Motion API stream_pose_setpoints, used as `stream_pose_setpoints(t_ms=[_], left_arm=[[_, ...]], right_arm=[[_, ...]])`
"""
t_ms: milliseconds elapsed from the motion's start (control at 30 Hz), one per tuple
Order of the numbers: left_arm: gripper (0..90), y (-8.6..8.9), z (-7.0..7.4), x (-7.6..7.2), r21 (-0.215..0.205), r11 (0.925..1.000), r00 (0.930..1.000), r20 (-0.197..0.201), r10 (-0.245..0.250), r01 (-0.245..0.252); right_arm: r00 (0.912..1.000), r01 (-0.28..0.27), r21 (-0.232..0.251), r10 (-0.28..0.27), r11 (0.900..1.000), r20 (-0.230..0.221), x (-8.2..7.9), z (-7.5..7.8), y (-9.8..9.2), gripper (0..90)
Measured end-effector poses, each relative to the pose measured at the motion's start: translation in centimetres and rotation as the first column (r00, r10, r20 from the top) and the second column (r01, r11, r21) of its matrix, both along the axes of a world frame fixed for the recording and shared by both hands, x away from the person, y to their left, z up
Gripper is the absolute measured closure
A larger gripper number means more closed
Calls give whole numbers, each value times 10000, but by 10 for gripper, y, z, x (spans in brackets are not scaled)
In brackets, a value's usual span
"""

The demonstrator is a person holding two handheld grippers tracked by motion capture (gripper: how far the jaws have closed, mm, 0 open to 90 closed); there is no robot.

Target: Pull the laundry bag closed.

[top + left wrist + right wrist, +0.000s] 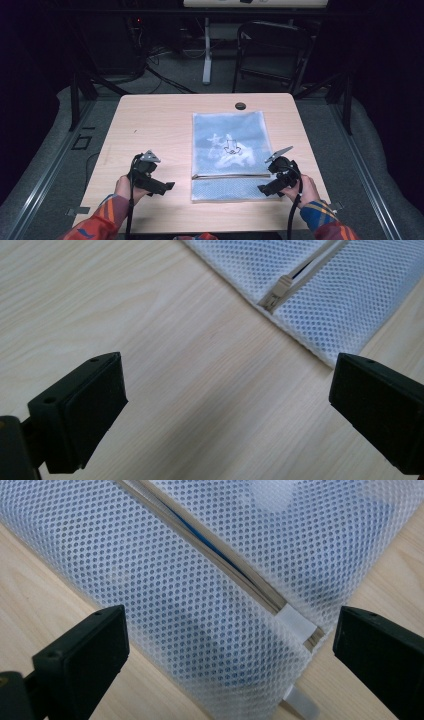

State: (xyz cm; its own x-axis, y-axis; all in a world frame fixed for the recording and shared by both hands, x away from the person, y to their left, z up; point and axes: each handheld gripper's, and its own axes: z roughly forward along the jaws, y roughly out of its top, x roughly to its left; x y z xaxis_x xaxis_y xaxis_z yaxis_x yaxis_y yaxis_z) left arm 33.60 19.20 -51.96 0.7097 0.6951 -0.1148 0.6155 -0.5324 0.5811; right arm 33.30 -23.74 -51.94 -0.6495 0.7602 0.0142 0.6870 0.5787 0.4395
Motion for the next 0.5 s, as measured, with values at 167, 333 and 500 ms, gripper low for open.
stream_pose_setpoints(t_ms=[167,333,500], left_arm=[[45,-17,0,0,-16,9985,9984,165,-545,545],[68,-27,-2,0,23,9966,9964,210,-826,825],[130,-36,-3,-2,-115,9931,9927,321,-1159,1163]], right_arm=[[9999,-155,202,156,9997,-24,2,0,7,11],[9996,-264,89,264,9996,36,3,-1,11,11],[9988,-480,-21,480,9988,-22,5,-1,19,11]])
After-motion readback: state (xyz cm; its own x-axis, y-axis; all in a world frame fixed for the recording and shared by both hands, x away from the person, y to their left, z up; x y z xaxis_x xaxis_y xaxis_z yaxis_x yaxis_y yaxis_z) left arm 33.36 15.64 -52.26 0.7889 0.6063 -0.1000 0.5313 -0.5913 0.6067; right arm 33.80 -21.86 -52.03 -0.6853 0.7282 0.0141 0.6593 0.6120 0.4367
